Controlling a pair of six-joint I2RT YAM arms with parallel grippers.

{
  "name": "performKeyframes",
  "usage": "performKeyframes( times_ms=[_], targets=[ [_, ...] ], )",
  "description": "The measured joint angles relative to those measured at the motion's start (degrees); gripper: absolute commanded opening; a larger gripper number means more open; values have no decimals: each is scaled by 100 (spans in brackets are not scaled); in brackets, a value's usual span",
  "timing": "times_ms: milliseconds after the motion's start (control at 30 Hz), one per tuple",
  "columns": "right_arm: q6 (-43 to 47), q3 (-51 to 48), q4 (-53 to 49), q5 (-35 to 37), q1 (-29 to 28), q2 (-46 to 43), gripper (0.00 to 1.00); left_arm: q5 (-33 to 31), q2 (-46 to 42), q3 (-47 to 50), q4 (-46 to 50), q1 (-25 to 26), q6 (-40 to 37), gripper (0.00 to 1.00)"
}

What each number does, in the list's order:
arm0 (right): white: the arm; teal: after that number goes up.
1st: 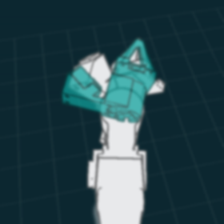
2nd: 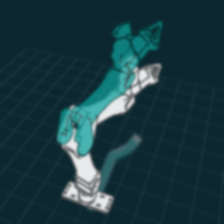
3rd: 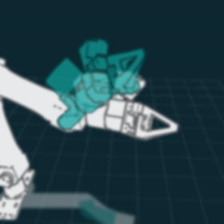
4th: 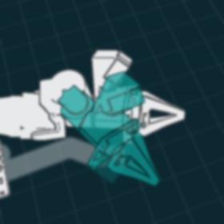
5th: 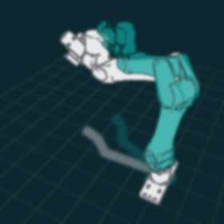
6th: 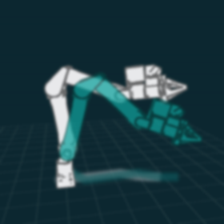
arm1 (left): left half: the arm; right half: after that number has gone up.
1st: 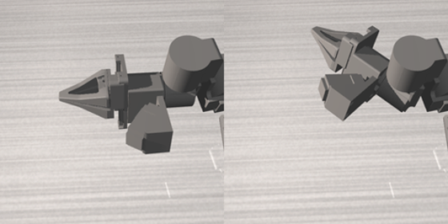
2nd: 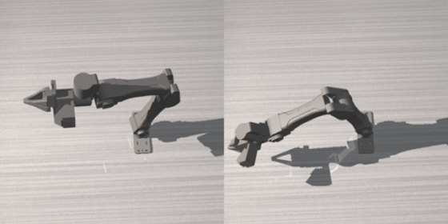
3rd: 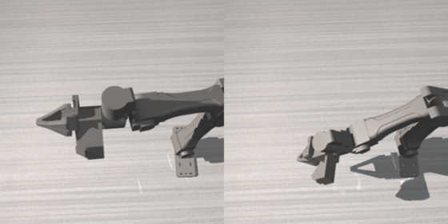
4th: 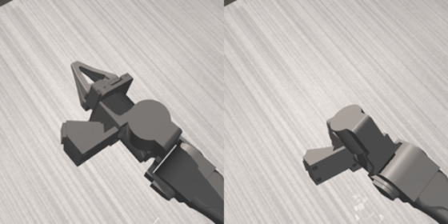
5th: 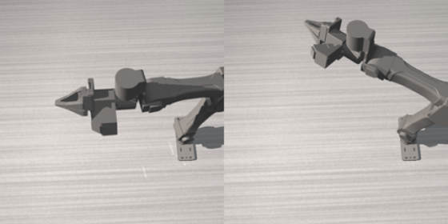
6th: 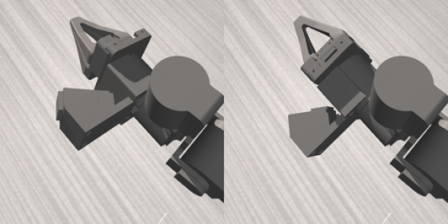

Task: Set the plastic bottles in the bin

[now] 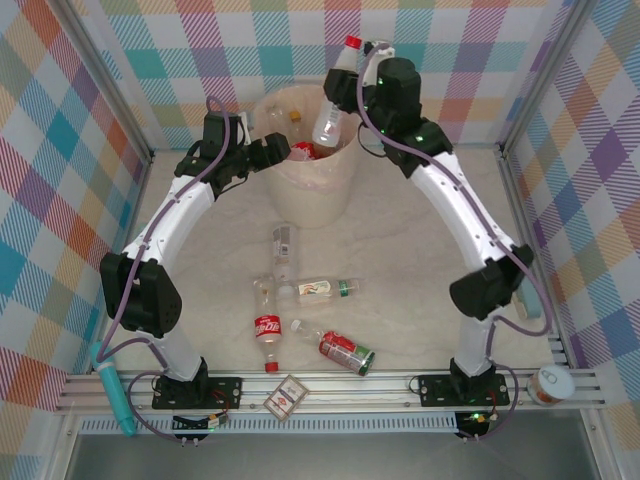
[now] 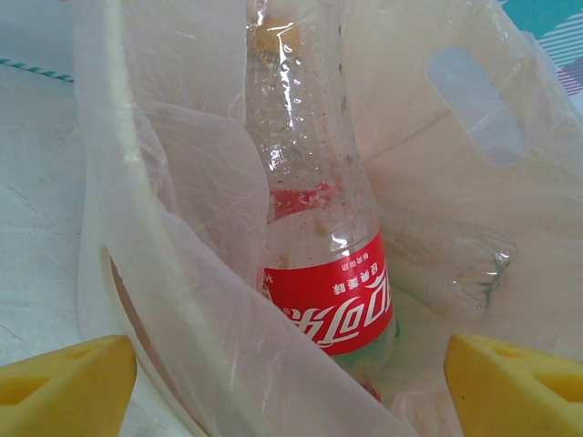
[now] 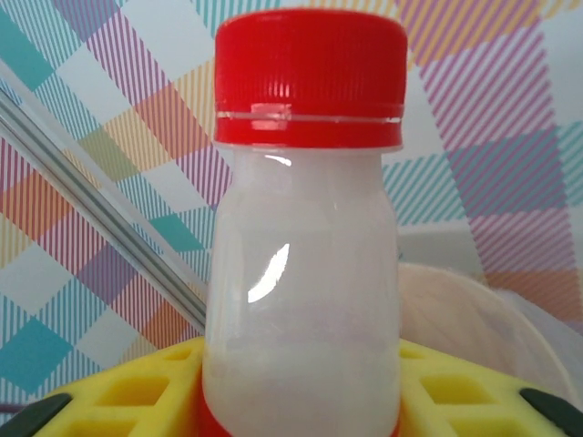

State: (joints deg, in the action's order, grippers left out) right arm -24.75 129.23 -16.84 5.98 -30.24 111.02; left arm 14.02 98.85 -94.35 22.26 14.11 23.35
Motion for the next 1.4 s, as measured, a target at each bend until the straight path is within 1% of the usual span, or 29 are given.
performKeyframes(
  times_ms=[200, 367, 467, 567, 600, 700, 900, 1033, 1067, 1133, 1300, 1400],
  targets=[
    [269, 1510, -227, -70, -42, 1486, 45, 7, 0, 0, 2, 0, 4, 87],
    [411, 1615, -560, -81, -81, 2028, 49, 4, 0, 0, 2, 0, 4, 87],
    [463, 1615, -673, -118, -98, 2140, 60, 9, 4, -2, 4, 0, 4, 87],
    [509, 1620, -785, -160, -107, 2144, 76, 7, 4, -7, 4, 0, 4, 87],
    [529, 1631, -791, -173, -111, 2144, 79, 7, 4, -7, 4, 0, 4, 87],
    [592, 1716, -885, -201, -127, 2144, 86, 7, 4, -7, 7, 0, 2, 87],
    [730, 2022, -1167, -221, -131, 2046, 88, 7, 7, -9, 7, 0, 4, 87],
    [896, 2002, -1735, -221, -133, 1609, 88, 4, 7, -9, 9, 0, 2, 87],
    [955, 1921, -1886, -216, -140, 1403, 88, 4, 7, -9, 9, 0, 2, 87],
    [1121, 1432, -2153, -179, -181, 776, 87, 4, 7, -9, 7, 0, 2, 87],
    [1488, -820, -2514, 33, -503, -1416, 85, 7, 11, -9, 4, 0, 4, 87],
    [1528, -1939, -2876, 160, -813, -2339, 85, 9, 20, -15, 4, -7, 4, 87]
  ],
)
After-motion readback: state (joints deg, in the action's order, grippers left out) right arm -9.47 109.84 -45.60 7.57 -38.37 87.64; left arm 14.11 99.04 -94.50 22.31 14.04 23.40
